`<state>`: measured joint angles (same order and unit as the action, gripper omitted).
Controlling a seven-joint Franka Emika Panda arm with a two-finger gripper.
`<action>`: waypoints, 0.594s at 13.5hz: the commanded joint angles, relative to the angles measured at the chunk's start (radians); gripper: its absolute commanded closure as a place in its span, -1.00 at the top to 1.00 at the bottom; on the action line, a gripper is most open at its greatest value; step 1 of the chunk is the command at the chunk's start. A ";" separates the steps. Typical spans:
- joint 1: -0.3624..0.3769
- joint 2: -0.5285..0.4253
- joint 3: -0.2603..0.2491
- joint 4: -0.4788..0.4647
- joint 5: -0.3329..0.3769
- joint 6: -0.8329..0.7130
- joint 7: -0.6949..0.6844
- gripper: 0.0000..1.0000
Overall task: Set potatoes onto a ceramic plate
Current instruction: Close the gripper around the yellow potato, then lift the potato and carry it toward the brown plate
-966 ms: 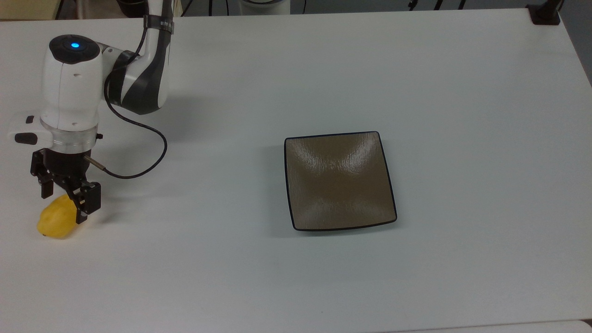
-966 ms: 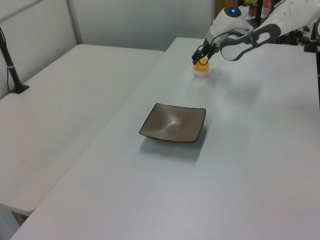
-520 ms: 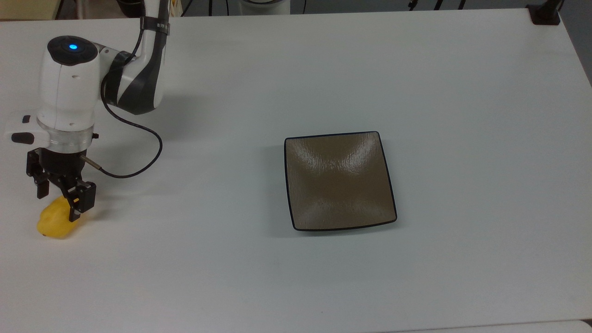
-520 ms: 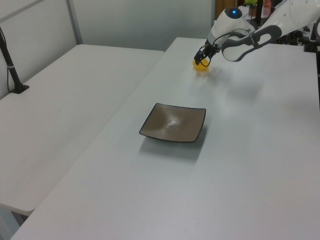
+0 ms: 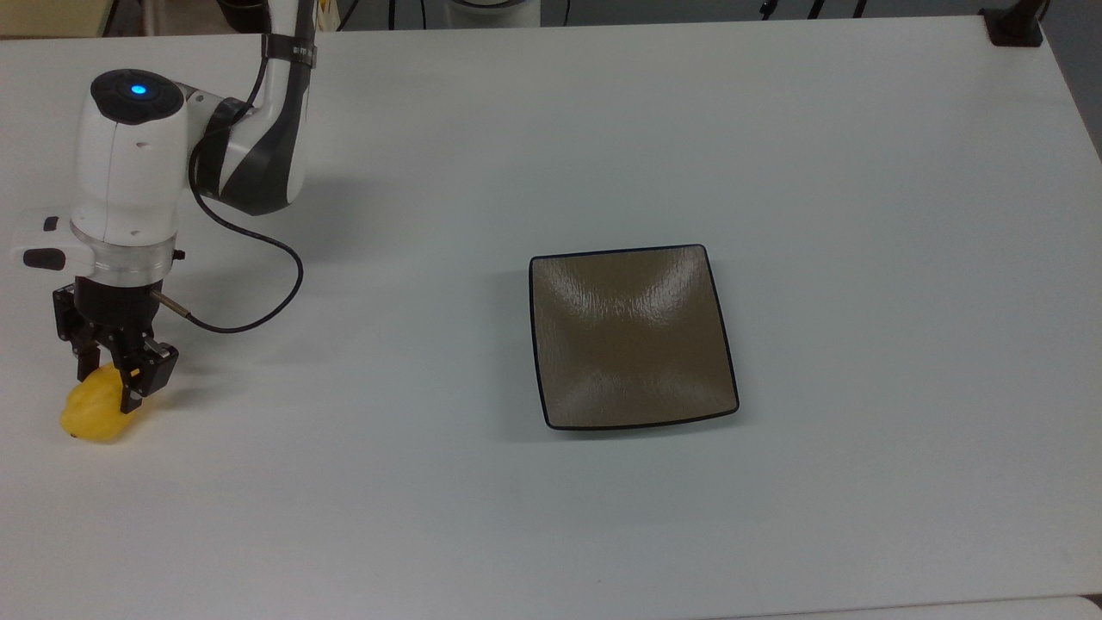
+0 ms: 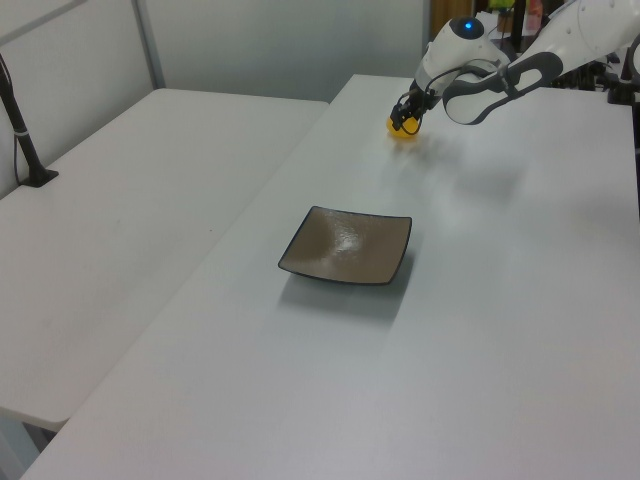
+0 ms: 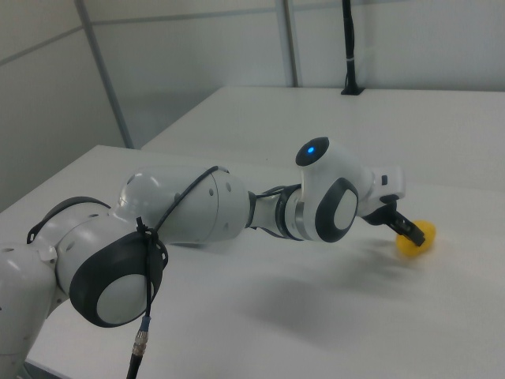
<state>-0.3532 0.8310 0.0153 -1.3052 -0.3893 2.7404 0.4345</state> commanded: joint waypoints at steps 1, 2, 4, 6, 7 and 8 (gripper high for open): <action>0.003 -0.033 -0.006 0.003 -0.011 0.016 0.027 -0.56; 0.005 -0.068 -0.005 -0.017 -0.008 0.012 0.038 -0.56; 0.010 -0.130 -0.003 -0.083 -0.006 0.009 0.056 -0.56; 0.017 -0.209 0.008 -0.158 0.004 0.004 0.084 -0.55; 0.022 -0.246 0.014 -0.193 0.006 -0.010 0.098 -0.54; 0.040 -0.294 0.035 -0.222 0.016 -0.075 0.105 -0.54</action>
<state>-0.3451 0.6924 0.0297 -1.3658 -0.3881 2.7414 0.4943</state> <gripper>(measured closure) 0.383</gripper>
